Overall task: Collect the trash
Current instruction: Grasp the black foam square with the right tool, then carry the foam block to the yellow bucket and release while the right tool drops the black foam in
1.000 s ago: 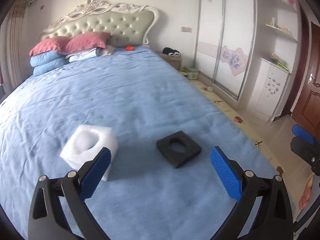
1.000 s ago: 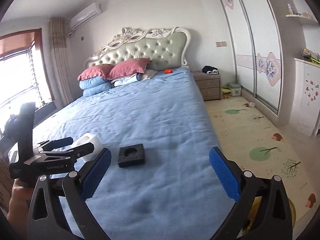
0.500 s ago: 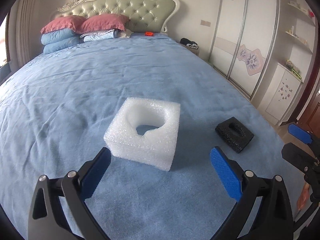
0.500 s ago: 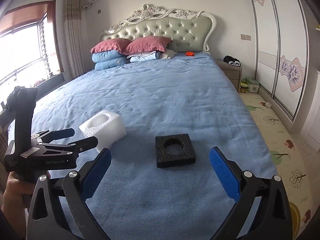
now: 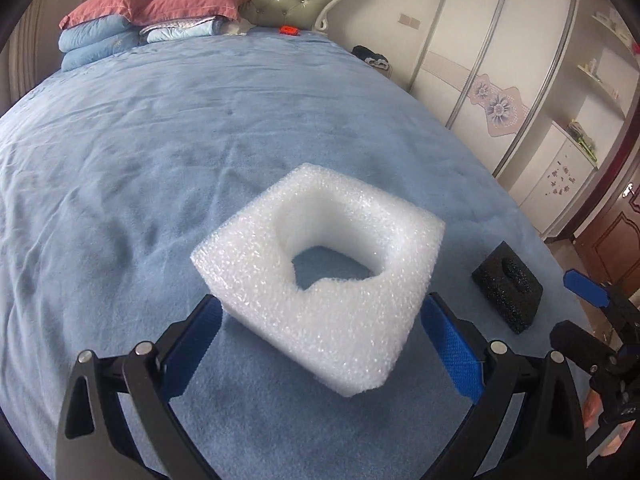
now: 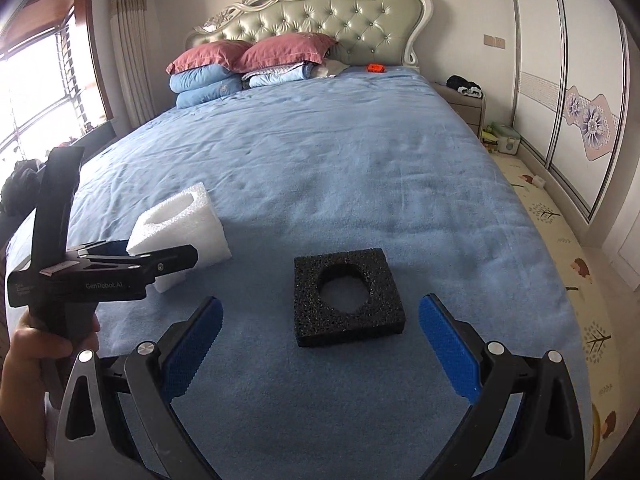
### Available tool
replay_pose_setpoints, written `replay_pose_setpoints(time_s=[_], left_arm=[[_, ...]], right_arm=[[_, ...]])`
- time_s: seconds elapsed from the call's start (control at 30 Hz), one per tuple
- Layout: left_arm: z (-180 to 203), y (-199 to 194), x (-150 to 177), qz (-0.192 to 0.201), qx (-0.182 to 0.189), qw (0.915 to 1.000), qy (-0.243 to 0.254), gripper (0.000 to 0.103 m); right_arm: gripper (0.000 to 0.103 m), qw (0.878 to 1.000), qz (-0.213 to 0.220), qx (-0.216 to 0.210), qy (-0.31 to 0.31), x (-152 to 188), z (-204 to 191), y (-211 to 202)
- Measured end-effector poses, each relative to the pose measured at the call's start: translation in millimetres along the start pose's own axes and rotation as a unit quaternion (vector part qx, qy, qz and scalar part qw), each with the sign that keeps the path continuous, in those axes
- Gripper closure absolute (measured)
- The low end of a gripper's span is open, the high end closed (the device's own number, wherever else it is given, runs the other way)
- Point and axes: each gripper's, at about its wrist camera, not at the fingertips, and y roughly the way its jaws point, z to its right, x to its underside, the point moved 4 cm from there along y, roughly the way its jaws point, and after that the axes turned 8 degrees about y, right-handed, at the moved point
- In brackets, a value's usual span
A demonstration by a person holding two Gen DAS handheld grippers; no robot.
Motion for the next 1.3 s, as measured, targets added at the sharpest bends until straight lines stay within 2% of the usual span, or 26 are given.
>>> replay_pose_setpoints(time_s=[0.07, 0.27, 0.4, 0.57, 0.63, 0.67, 0.7, 0.73, 0.93, 1.13, 1.3], left_arm=[[1.9, 6.2, -0.6, -0.008, 0.015, 0.9998, 0.007, 0.004], [1.5, 10.0, -2.8, -0.007, 0.026, 0.9996, 0.009, 0.004], [-6.3, 4.1, -6.5, 0.006, 0.012, 0.9999, 0.007, 0.004], [-3.7, 16.6, -6.5, -0.014, 0.015, 0.9996, 0.02, 0.004], [-2.1, 14.2, -6.2, -0.005, 0.014, 0.9996, 0.023, 0.007], [-1.7, 12.8, -6.0, -0.002, 0.011, 0.9997, 0.024, 0.008], [-1.1, 11.9, -5.5, 0.001, 0.009, 0.9997, 0.024, 0.01], [-1.0, 11.0, -5.3, 0.002, 0.008, 0.9996, 0.025, 0.01], [3.1, -0.3, -2.9, 0.019, 0.008, 0.9995, 0.025, 0.012], [21.3, -20.6, 5.6, 0.041, 0.038, 0.9981, 0.027, 0.012], [56.4, -40.9, 13.0, 0.057, 0.068, 0.9949, 0.048, 0.012]], right_arm=[[0.008, 1.0, -0.008, 0.003, 0.001, -1.1, 0.5, 5.5], [0.008, 0.999, -0.038, 0.027, -0.007, -1.9, 1.4, 23.0], [0.008, 0.998, -0.047, 0.029, 0.002, -0.4, 5.9, 25.4], [0.008, 0.997, -0.07, 0.034, 0.004, 3.6, 7.7, 32.3], [0.01, 0.997, -0.074, 0.037, 0.004, 4.7, 8.6, 34.5], [0.019, 0.996, -0.076, 0.038, 0.004, 5.2, 9.4, 35.0], [0.034, 0.996, -0.08, 0.037, 0.005, 5.7, 10.4, 35.5], [0.037, 0.996, -0.084, 0.039, 0.006, 6.1, 11.6, 36.3], [0.04, 0.996, -0.079, 0.031, 0.001, 9.2, 11.3, 29.0], [0.04, 0.998, -0.065, 0.02, 0.008, 12.9, 11.4, 10.4], [0.04, 0.999, -0.047, 0.016, 0.016, 21.1, 20.7, -17.6]])
